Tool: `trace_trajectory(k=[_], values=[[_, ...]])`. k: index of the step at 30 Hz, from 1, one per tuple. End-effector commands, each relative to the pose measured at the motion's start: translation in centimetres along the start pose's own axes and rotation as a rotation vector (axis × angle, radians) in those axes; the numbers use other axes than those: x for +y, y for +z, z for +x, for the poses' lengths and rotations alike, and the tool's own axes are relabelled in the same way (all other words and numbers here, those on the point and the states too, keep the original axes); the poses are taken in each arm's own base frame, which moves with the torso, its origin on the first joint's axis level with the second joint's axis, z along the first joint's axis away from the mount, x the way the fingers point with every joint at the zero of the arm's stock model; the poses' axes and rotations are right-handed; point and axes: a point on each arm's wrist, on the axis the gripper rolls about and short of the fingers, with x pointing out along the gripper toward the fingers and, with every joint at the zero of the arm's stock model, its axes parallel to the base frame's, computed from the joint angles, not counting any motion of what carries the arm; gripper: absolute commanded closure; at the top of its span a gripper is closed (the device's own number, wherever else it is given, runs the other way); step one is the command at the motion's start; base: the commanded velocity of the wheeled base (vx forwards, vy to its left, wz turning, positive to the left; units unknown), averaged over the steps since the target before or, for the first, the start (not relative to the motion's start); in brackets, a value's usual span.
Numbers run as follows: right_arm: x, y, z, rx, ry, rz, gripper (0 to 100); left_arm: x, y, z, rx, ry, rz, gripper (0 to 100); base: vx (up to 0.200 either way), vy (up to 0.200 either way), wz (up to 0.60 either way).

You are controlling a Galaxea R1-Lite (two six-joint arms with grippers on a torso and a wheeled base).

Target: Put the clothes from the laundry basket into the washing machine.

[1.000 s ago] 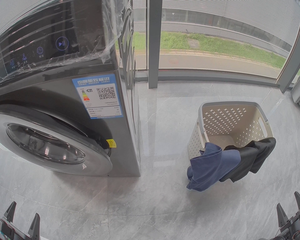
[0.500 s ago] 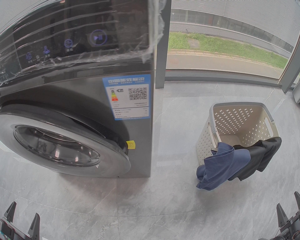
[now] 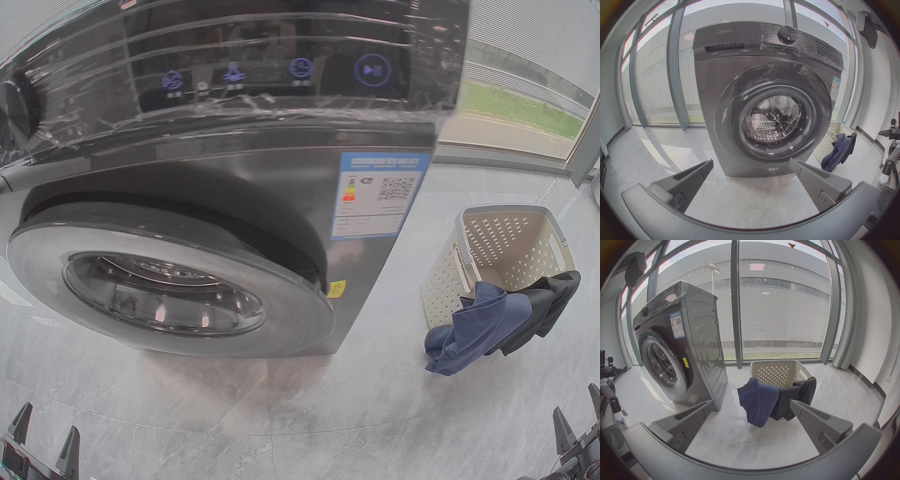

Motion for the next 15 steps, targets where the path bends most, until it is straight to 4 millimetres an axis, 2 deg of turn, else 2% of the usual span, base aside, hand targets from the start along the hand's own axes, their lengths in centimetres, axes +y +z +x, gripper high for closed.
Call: trace_trajectory(k=[1,13,15], values=[[0.0,-0.48,-0.01,0.0,0.002,0.0,0,0.01,-0.53,0.01,0.003,0.001,0.0,0,0.0,0.0,0.0],[0.0,-0.48,-0.01,0.0,0.002,0.0,0,0.01,-0.53,0.01,0.003,0.001,0.0,0,0.0,0.0,0.0],[0.0,-0.48,-0.01,0.0,0.002,0.0,0,0.01,-0.53,0.01,0.003,0.001,0.0,0,0.0,0.2,0.0]])
